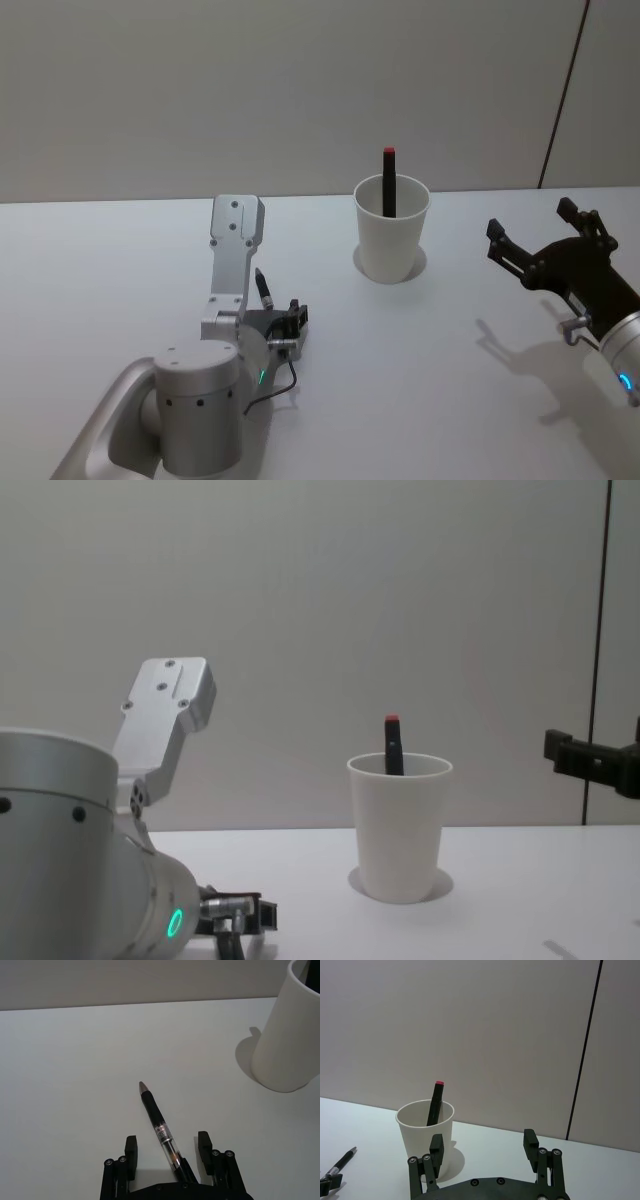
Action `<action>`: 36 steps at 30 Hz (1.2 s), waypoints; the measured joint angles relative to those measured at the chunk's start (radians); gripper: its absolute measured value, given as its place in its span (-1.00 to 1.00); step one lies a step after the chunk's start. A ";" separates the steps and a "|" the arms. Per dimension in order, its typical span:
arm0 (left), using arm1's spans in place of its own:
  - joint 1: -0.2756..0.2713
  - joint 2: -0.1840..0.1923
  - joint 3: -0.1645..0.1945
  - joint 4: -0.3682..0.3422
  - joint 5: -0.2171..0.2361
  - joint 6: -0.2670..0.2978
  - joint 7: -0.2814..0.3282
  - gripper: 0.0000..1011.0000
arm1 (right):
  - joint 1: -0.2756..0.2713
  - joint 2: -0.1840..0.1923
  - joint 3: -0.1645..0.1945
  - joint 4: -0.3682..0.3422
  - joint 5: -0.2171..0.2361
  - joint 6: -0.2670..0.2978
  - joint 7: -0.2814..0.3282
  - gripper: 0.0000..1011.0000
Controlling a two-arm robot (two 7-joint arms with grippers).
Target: Place the pen into the pen holder.
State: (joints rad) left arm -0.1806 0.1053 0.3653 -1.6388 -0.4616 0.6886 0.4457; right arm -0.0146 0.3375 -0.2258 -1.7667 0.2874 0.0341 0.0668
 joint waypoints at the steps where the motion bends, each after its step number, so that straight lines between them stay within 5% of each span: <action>1: 0.000 0.000 0.000 0.000 0.000 0.000 0.000 0.46 | 0.000 0.000 0.000 0.000 0.000 0.000 0.000 0.98; 11: 0.000 0.000 0.000 0.000 0.009 0.002 -0.008 0.34 | 0.000 0.000 0.000 0.000 0.000 0.000 0.000 0.98; 25: -0.002 0.005 0.006 -0.002 0.079 0.019 -0.059 0.16 | 0.000 0.000 0.000 0.000 0.000 0.000 0.000 0.98; 36: 0.001 -0.004 0.001 -0.007 0.092 0.030 -0.058 -0.53 | 0.000 0.000 0.000 0.000 0.000 0.000 0.000 0.98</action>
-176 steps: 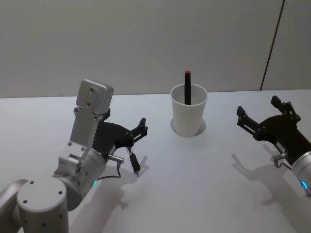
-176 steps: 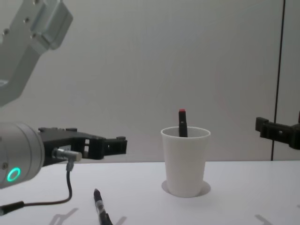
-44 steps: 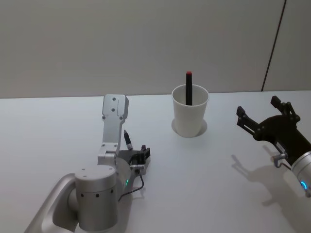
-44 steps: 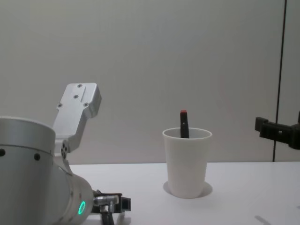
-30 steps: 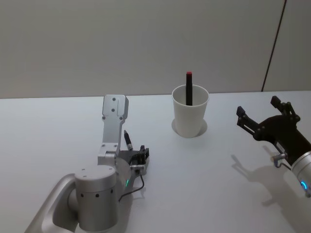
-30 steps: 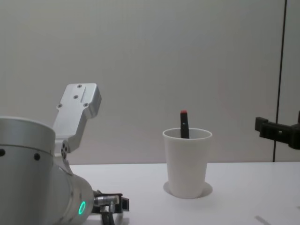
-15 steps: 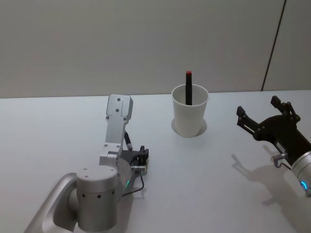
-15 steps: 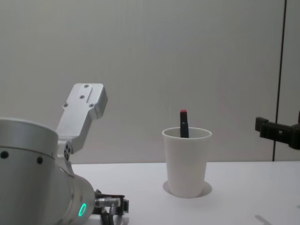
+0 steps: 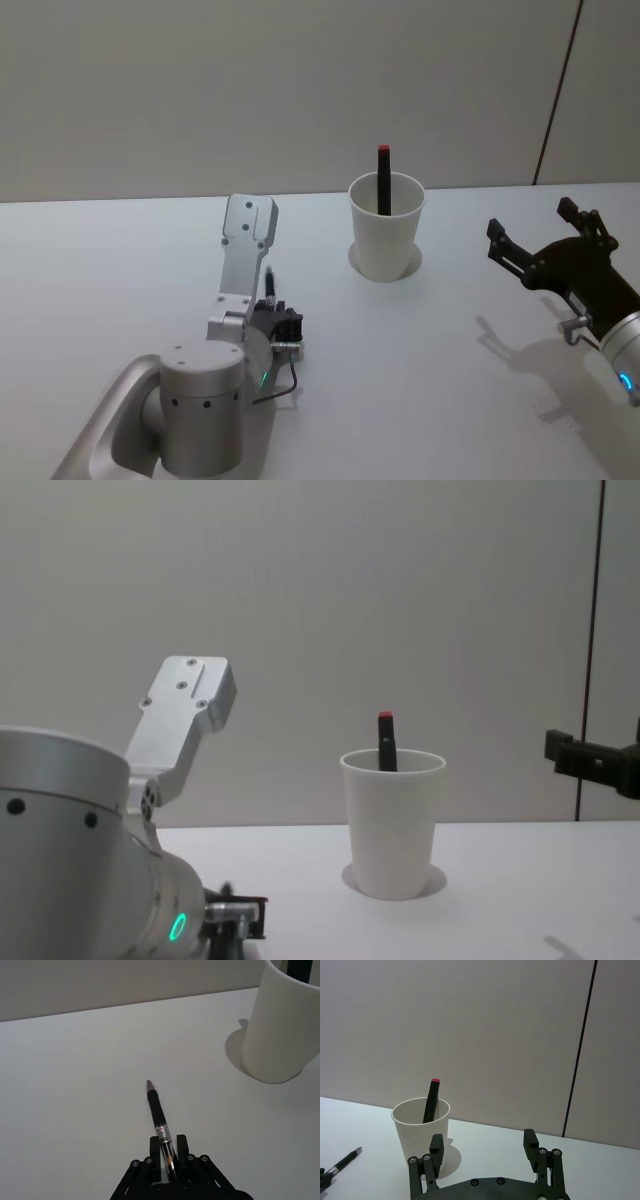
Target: Place the pen into the pen holder.
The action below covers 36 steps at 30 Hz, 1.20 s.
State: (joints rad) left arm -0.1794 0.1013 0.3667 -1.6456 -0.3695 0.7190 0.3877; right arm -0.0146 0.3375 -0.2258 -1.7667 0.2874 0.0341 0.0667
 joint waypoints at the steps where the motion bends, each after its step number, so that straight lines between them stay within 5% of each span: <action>1: 0.001 -0.002 -0.001 -0.001 0.000 0.001 0.004 -0.61 | 0.000 0.000 0.000 0.000 0.000 0.000 0.000 0.98; 4: 0.002 -0.004 -0.004 -0.002 0.000 0.002 0.009 -0.74 | 0.000 0.000 0.000 0.000 0.000 0.000 0.000 0.98; 21: 0.016 -0.011 -0.017 -0.013 0.027 -0.022 0.011 -0.74 | 0.000 0.000 0.000 0.000 0.000 0.000 0.000 0.98; 36: 0.044 0.018 -0.048 -0.052 0.040 -0.191 -0.042 -0.74 | 0.000 0.000 0.000 0.000 0.000 0.000 0.000 0.98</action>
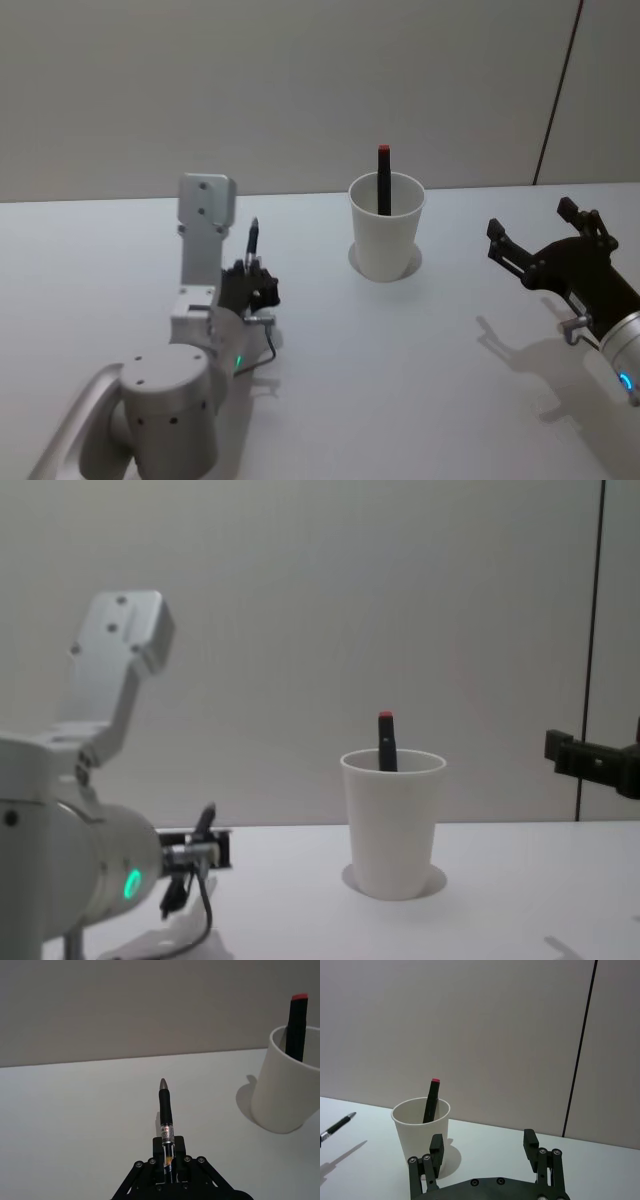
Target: Place the pen into the pen holder.
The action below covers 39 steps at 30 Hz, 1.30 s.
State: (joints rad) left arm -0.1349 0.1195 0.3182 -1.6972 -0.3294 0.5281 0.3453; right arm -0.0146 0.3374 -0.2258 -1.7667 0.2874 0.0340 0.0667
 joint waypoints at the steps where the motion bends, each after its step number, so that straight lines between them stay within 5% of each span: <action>1: 0.003 0.005 -0.005 -0.005 -0.005 -0.019 -0.007 -0.74 | 0.000 0.000 0.000 0.000 0.000 0.000 0.000 0.98; 14: 0.032 0.064 -0.063 -0.040 -0.056 -0.191 -0.108 -0.74 | 0.000 0.000 0.000 0.000 0.000 0.000 0.000 0.98; 29: 0.065 0.147 -0.128 -0.038 -0.153 -0.368 -0.328 -0.74 | 0.000 0.000 0.000 0.000 0.000 0.000 0.000 0.98; 39: 0.072 0.177 -0.141 -0.014 -0.187 -0.451 -0.491 -0.74 | 0.000 0.000 0.000 0.000 0.000 0.000 0.000 0.98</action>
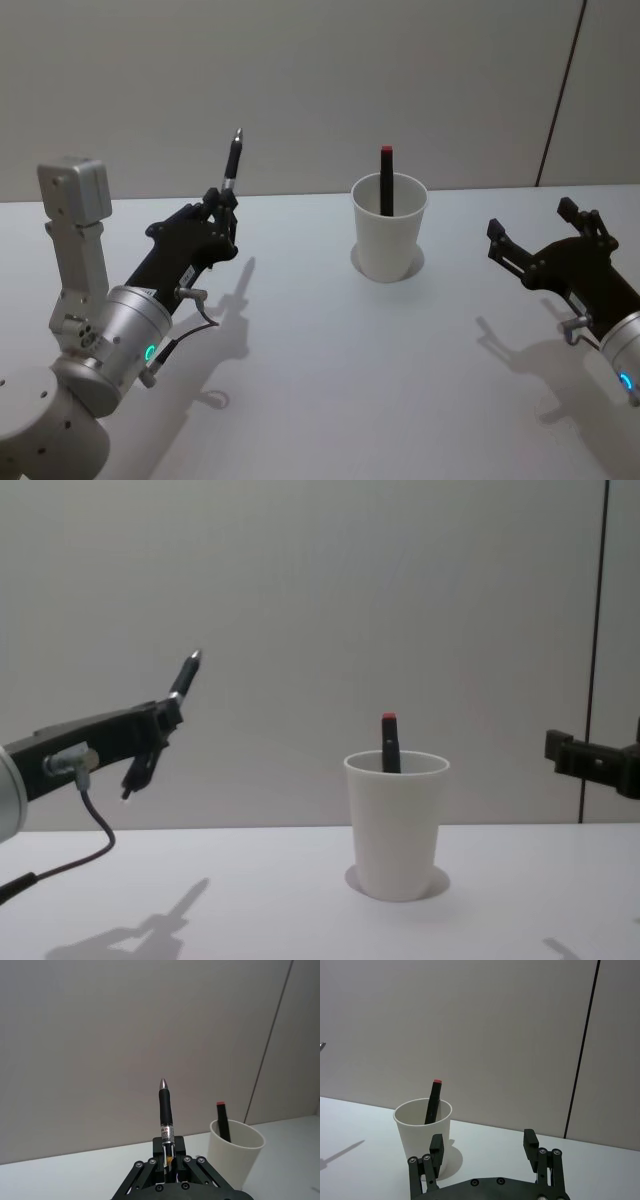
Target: Place the pen into the pen holder.
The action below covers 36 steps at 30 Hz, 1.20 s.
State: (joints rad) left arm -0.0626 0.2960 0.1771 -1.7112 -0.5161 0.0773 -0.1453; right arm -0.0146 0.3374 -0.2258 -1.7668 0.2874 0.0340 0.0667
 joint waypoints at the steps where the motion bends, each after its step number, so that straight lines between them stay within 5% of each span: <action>1: 0.000 0.001 0.000 0.003 -0.002 -0.007 -0.016 -0.74 | 0.000 0.000 0.000 0.000 0.000 0.000 0.000 0.98; 15: -0.007 0.015 0.009 0.041 -0.014 -0.100 -0.251 -0.74 | 0.000 0.000 0.000 0.000 0.000 0.000 0.000 0.98; 36: -0.026 0.017 0.061 0.065 0.052 -0.155 -0.551 -0.74 | 0.000 0.000 0.000 0.000 0.000 0.000 0.000 0.98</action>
State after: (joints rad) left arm -0.0882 0.3129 0.2382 -1.6459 -0.4646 -0.0776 -0.6967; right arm -0.0146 0.3375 -0.2258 -1.7667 0.2874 0.0340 0.0668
